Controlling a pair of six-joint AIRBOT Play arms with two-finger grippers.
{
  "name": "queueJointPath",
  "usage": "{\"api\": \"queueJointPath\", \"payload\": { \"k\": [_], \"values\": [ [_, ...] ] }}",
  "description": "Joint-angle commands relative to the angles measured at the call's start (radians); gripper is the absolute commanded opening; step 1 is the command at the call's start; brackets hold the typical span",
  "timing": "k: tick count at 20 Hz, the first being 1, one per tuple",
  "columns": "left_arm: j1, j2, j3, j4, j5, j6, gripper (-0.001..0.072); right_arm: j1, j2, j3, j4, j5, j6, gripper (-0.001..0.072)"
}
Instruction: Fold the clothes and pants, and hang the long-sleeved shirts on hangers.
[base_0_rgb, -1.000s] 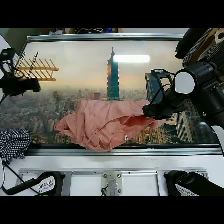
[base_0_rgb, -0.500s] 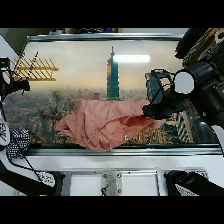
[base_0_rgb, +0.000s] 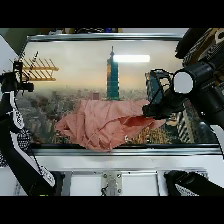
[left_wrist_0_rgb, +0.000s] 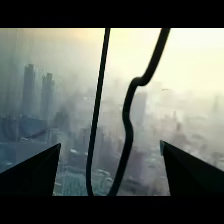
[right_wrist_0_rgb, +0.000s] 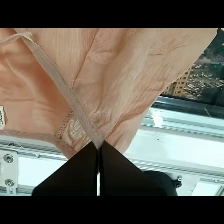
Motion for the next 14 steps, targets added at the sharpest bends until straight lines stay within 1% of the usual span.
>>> {"api": "queueJointPath", "payload": {
  "k": [1,7,10,11,12,13,14],
  "values": [
    [0.013,-0.042,-0.002,0.005,0.064,0.046,0.0692,0.0,-0.001,0.0,0.001,0.0,0.0,0.001],
    [0.019,-0.042,-0.012,0.005,0.159,0.045,0.0691,0.0,-0.001,0.0,0.0,0.0,0.0,0.001],
    [0.023,-0.046,-0.012,0.004,0.177,0.045,0.069,0.0,-0.001,0.0,0.001,0.0,0.0,0.001],
    [0.023,-0.047,-0.012,0.005,0.182,0.045,0.0653,0.0,-0.001,0.0,0.0,0.0,0.0,0.001],
    [0.023,-0.047,-0.012,0.005,0.187,0.046,0.0489,0.0,-0.001,0.0,0.0,0.0,0.0,0.0009],
    [0.023,-0.047,-0.012,0.005,0.187,0.045,0.0348,0.0,-0.001,0.0,0.0,0.0,0.0,0.001],
    [0.023,-0.047,-0.012,0.005,0.186,0.046,0.0177,0.0,-0.001,0.0,0.001,0.0,0.0,0.001]
  ]
}}
